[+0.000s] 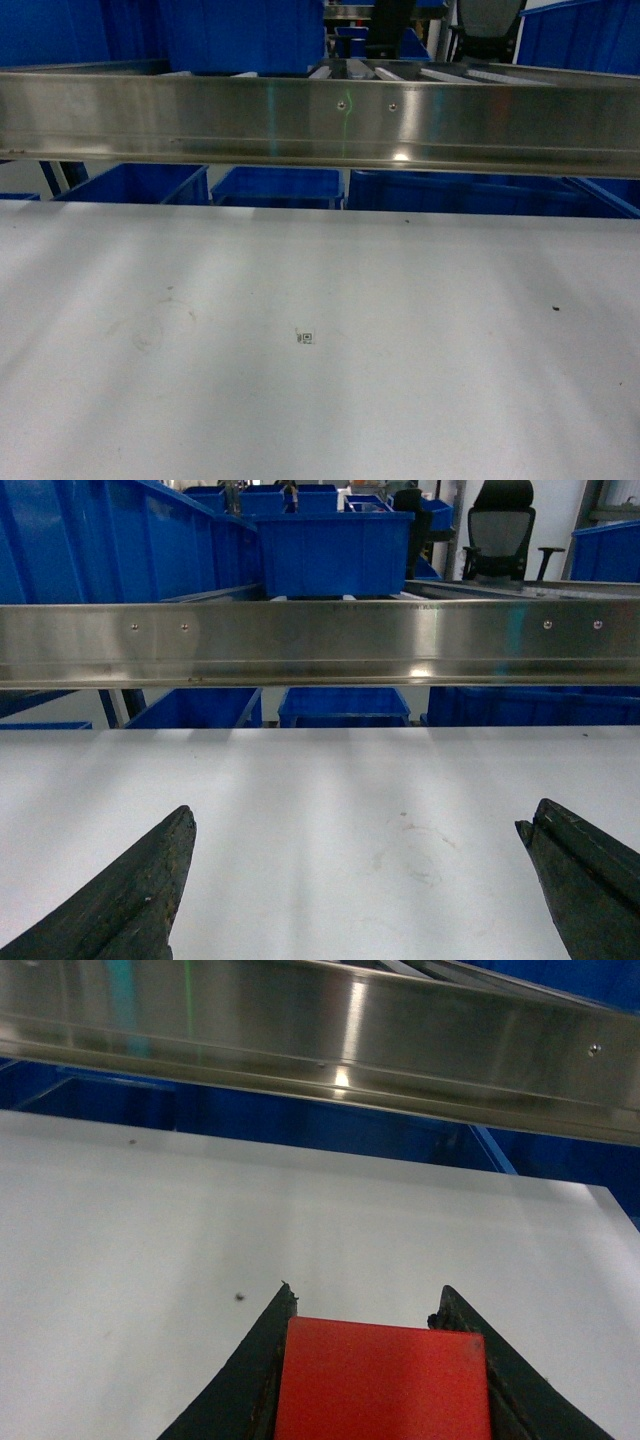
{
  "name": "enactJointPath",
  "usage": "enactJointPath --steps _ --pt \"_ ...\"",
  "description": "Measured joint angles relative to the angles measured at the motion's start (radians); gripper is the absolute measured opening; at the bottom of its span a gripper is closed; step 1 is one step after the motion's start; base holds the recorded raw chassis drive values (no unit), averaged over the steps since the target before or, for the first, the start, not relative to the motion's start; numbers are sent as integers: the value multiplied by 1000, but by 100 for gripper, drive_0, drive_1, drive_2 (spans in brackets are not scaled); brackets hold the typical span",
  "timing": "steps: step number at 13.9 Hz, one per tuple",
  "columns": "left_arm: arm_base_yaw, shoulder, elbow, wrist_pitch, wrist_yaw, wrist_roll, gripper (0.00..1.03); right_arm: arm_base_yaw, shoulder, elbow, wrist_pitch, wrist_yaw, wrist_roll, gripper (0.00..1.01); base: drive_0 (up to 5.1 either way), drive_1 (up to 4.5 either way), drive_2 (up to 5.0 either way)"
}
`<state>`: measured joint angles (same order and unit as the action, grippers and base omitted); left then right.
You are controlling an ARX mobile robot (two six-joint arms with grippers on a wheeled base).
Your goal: Place magnetic block on left shelf second layer
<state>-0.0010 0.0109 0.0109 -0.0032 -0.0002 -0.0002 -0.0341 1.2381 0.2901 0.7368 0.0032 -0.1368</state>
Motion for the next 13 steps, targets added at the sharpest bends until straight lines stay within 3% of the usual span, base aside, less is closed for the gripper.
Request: enactJointPath --steps 1,2,3,4,5,6,7,10,11,13 --pt "0 0 0 0 0 0 98 36 -220 -17 -158 3 -3 34 0 0 0" --pt "0 0 0 0 0 0 98 24 -409 -12 -269 0 6 34 0 0 0" --pt "0 0 0 1 0 0 98 -33 -546 -5 -373 -27 39 34 0 0 0" --pt "0 0 0 0 0 0 98 -86 -601 -6 -410 -55 70 34 0 0 0" --pt "0 0 0 0 0 0 98 -127 -579 -11 -365 -86 107 34 0 0 0" --pt "0 0 0 0 0 0 98 -128 -543 -27 -320 -89 132 34 0 0 0" --pt "0 0 0 0 0 0 98 -98 -515 -38 -290 -69 141 34 0 0 0" --pt "0 0 0 0 0 0 98 71 -484 -39 -227 72 131 34 0 0 0" --pt "0 0 0 0 0 0 98 100 -466 -45 -219 105 125 34 0 0 0" --pt "0 0 0 0 0 0 98 98 -461 -57 -219 121 117 34 0 0 0"
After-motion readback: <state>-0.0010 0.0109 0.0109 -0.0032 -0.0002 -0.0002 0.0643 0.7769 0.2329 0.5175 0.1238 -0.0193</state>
